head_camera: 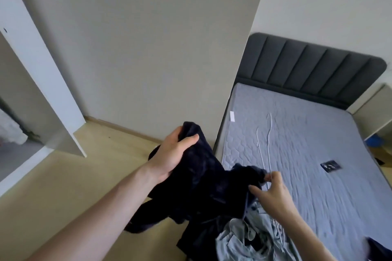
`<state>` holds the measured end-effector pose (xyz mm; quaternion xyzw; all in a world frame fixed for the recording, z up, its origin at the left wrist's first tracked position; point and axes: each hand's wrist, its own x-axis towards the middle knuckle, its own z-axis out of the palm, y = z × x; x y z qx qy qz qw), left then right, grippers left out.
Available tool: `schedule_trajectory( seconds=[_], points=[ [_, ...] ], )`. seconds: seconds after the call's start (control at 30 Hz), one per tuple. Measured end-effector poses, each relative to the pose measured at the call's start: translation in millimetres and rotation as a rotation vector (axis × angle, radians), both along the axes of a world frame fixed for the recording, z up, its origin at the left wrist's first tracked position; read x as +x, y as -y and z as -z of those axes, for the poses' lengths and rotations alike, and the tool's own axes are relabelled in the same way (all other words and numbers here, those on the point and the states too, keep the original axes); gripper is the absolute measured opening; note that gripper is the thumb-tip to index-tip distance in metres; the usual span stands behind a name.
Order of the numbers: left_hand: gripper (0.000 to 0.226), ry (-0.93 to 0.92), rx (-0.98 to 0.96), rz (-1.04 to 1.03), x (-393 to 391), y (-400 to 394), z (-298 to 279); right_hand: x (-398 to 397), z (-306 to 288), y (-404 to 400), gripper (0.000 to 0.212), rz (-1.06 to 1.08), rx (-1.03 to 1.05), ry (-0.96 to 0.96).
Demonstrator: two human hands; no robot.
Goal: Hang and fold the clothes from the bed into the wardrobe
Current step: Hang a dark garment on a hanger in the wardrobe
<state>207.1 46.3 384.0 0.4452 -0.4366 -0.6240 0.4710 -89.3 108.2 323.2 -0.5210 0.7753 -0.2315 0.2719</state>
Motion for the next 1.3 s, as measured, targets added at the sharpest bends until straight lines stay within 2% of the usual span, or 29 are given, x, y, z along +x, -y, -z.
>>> schedule_trajectory(
  seconds=[0.07, 0.13, 0.2, 0.27, 0.33, 0.43, 0.5, 0.6, 0.67, 0.73, 0.8, 0.87, 0.9, 0.97, 1.03, 1.1, 1.17, 1.23, 1.27, 1.3],
  points=[
    [0.023, -0.003, -0.063, 0.036, -7, -8, -11, 19, -4, -9, 0.042, 0.0, -0.064, 0.039],
    [0.021, 0.059, -0.143, 0.069, -11, -17, -18, 35, -18, -13, 0.045, 0.046, -0.13, 0.282],
    [0.016, 0.196, -0.234, 0.135, -15, -27, -22, 47, -38, -7, 0.059, 0.05, -0.08, 0.583],
    [0.013, 0.422, -0.338, 0.247, -21, -37, -19, 50, -55, 6, 0.071, -0.003, 0.057, 0.766],
    [0.014, 0.639, -0.427, 0.379, -26, -48, -15, 50, -63, 23, 0.069, -0.066, 0.223, 0.812],
    [0.023, 0.76, -0.425, 0.508, -26, -59, -8, 60, -52, 39, 0.06, -0.187, 0.482, 0.727],
    [0.02, 0.786, -0.407, 0.503, -16, -61, -1, 70, -34, 41, 0.054, -0.307, 0.629, 0.658],
    [0.017, 0.696, -0.27, 0.393, 7, -61, 11, 77, -8, 39, 0.043, -0.355, 0.758, 0.708],
    [0.02, 0.559, -0.139, 0.311, 22, -63, 15, 76, 5, 37, 0.033, -0.294, 0.73, 0.806],
    [0.013, 0.332, 0.037, 0.235, 30, -65, 17, 75, 13, 34, 0.033, -0.355, 0.644, 0.831],
    [0.02, 0.129, 0.176, 0.189, 31, -68, 21, 81, 16, 28, 0.045, -0.483, 0.558, 0.655],
    [0.028, 0.035, 0.219, 0.228, 24, -70, 23, 92, 19, 24, 0.051, -0.499, 0.436, 0.475],
    [0.03, 0.013, 0.209, 0.274, 20, -70, 23, 98, 20, 24, 0.048, -0.482, 0.379, 0.493],
    [0.033, -0.018, 0.183, 0.36, 16, -66, 23, 107, 18, 25, 0.043, -0.369, 0.333, 0.74],
    [0.04, -0.058, 0.195, 0.356, 22, -56, 27, 107, 6, 26, 0.039, -0.198, 0.312, 0.925],
    [0.037, 0.006, 0.226, 0.24, 36, -44, 43, 100, -8, 25, 0.033, -0.117, 0.264, 0.969],
    [0.031, 0.223, 0.242, 0.131, 47, -31, 74, 93, -23, 22, 0.032, -0.121, 0.22, 0.975],
    [0.011, 0.412, 0.313, 0.114, 52, -28, 106, 92, -38, 20, 0.026, -0.165, 0.191, 0.983],
    [0.015, 0.477, 0.367, 0.154, 50, -29, 120, 92, -43, 20, 0.027, -0.194, 0.179, 0.993],
    [0.029, 0.516, 0.437, 0.213, 47, -29, 132, 92, -48, 19, 0.029, -0.22, 0.169, 0.999]
  ],
)
